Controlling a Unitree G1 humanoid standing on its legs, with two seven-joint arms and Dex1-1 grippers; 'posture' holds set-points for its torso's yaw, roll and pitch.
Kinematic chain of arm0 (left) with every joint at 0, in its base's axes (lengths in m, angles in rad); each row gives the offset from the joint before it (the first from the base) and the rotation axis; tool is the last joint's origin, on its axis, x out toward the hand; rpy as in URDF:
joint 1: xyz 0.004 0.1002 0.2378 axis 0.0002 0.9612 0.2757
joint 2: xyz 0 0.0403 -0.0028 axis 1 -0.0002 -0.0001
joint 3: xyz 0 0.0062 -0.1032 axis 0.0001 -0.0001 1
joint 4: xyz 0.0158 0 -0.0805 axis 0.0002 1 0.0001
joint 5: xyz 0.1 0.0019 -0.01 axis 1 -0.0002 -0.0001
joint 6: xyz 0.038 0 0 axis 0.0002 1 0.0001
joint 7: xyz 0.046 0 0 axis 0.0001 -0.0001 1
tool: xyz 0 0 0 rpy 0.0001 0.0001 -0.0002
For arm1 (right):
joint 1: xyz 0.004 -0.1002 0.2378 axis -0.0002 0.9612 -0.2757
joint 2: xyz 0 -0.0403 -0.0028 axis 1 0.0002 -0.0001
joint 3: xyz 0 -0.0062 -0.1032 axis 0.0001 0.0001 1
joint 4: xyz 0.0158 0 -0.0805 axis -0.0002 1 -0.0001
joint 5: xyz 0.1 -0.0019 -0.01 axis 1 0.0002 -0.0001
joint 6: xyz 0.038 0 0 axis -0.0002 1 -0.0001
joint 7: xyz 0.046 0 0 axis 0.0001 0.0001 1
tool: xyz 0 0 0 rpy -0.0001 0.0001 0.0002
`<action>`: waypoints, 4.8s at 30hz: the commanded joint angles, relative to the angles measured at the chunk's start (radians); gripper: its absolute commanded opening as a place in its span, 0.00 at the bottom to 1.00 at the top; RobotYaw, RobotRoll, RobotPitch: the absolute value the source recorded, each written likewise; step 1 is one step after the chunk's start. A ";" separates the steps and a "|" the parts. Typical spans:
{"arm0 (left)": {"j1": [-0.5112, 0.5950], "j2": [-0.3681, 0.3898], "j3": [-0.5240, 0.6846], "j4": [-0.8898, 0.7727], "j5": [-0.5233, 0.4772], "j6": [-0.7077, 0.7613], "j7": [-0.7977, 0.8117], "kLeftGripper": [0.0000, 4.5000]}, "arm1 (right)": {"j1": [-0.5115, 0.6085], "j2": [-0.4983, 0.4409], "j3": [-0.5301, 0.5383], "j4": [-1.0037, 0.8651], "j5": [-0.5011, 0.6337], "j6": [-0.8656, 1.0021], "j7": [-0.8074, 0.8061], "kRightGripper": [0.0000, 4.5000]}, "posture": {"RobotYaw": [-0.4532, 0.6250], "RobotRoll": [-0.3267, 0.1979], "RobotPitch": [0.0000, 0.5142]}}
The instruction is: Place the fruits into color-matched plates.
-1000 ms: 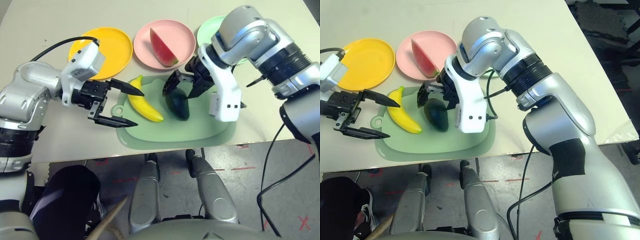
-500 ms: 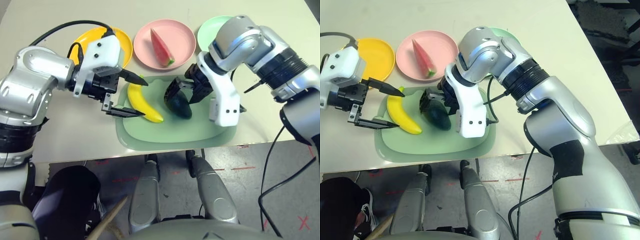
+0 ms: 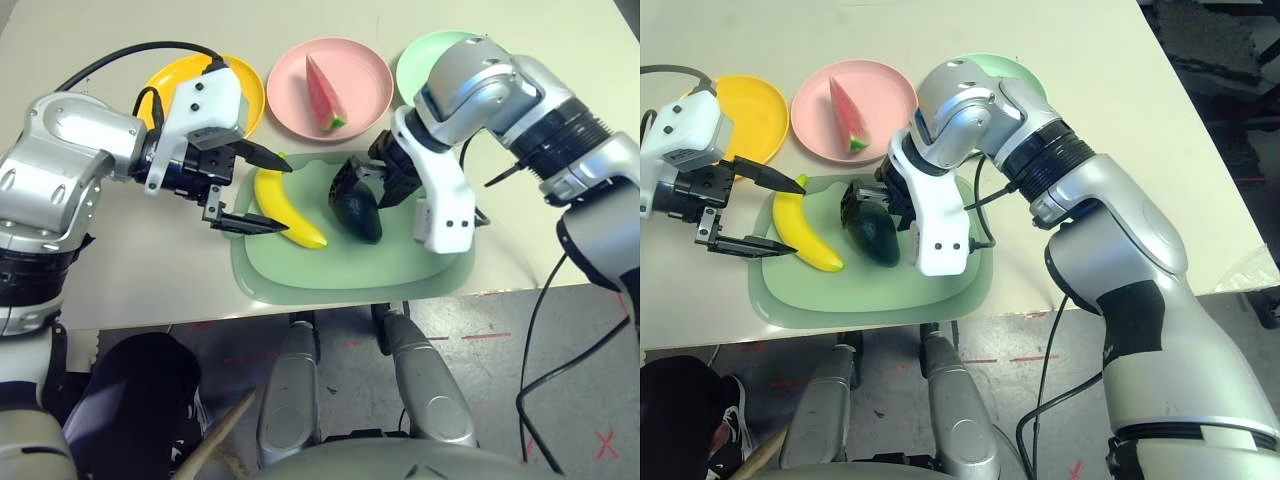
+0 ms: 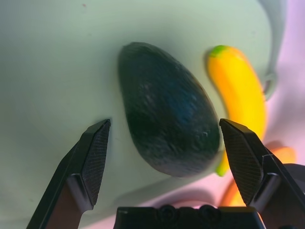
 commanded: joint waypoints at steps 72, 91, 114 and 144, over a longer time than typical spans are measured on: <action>0.054 0.026 -0.004 -0.043 0.011 -0.051 -0.074 1.00 | 0.184 -0.043 -0.141 -0.408 -0.027 0.870 0.194 0.90 | 0.39 0.62 0.84; 0.076 0.014 0.014 -0.030 -0.005 -0.069 -0.059 1.00 | 0.127 -0.035 -0.172 -0.321 -0.031 0.880 0.194 0.66 | 0.38 0.62 0.84; -0.005 -0.177 0.102 0.014 0.008 -0.083 0.275 1.00 | -0.285 -0.021 -0.210 0.496 -0.414 0.769 -0.148 0.66 | 0.39 0.62 0.81; 0.068 -0.091 0.134 0.027 -0.014 -0.080 0.254 1.00 | -0.245 -0.076 -0.321 0.657 -0.508 0.860 -0.324 0.99 | 0.41 0.62 0.82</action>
